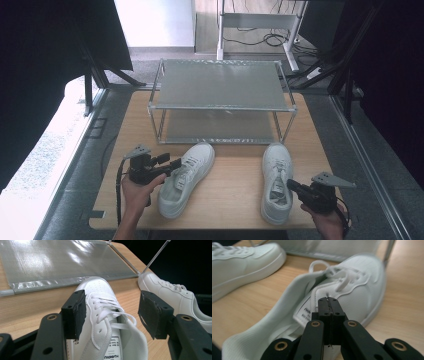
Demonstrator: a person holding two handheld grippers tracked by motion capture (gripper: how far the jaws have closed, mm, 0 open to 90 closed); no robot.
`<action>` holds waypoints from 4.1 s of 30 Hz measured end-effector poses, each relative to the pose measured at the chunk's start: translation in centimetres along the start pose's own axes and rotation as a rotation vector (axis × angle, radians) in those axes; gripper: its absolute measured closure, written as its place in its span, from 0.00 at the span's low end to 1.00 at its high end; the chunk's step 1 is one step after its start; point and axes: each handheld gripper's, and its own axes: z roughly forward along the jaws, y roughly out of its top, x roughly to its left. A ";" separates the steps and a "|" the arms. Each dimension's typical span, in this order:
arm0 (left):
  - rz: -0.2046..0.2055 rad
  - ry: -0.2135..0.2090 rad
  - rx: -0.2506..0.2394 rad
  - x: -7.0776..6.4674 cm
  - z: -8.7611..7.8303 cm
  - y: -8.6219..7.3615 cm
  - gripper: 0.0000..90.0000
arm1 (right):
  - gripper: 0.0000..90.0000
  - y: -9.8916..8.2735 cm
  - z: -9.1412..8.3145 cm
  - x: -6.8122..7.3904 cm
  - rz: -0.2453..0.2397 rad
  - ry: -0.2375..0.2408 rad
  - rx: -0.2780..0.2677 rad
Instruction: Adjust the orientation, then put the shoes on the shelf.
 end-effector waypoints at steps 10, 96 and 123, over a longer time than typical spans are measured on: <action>-0.004 0.003 0.007 0.2 0.0 -0.1 0.44 | 1.00 1.2 1.9 6.9 -0.195 0.110 0.026; 0.008 0.051 0.010 0.8 -1.6 0.5 0.44 | 0.54 3.9 0.0 -2.1 -0.078 -0.017 -0.077; 0.125 0.192 0.179 -0.4 1.4 -1.1 0.53 | 0.61 1.4 0.6 -3.3 -0.090 -0.094 0.105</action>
